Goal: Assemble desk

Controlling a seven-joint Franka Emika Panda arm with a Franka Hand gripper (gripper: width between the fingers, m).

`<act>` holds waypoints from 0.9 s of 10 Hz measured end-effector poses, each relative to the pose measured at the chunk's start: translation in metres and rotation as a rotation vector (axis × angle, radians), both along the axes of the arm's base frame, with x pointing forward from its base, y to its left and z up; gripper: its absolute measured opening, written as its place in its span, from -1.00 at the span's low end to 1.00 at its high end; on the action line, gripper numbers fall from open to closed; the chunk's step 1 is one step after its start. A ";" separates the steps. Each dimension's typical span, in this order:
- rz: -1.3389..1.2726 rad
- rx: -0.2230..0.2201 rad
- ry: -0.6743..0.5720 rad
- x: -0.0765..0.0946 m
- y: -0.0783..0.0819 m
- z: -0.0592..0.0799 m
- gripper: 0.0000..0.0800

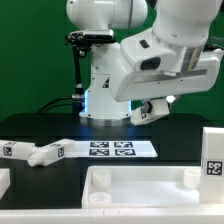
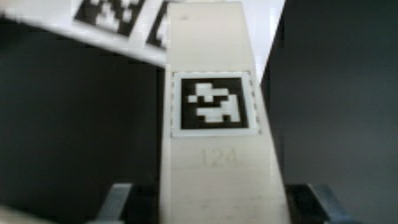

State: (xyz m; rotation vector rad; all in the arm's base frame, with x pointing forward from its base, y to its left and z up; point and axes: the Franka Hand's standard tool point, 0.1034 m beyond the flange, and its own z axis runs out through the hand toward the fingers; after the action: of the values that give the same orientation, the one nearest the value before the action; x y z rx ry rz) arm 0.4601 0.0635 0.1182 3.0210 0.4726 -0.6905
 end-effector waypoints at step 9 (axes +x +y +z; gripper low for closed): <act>-0.145 0.268 -0.555 0.091 -0.045 0.033 -0.29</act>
Offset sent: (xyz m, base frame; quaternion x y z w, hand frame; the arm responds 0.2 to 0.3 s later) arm 0.0501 -0.0257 0.0389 0.1432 0.2779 -0.0558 0.9482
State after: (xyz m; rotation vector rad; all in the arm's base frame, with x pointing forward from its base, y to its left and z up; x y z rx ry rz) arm 0.5506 0.0189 0.1510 3.3114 0.3441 0.2462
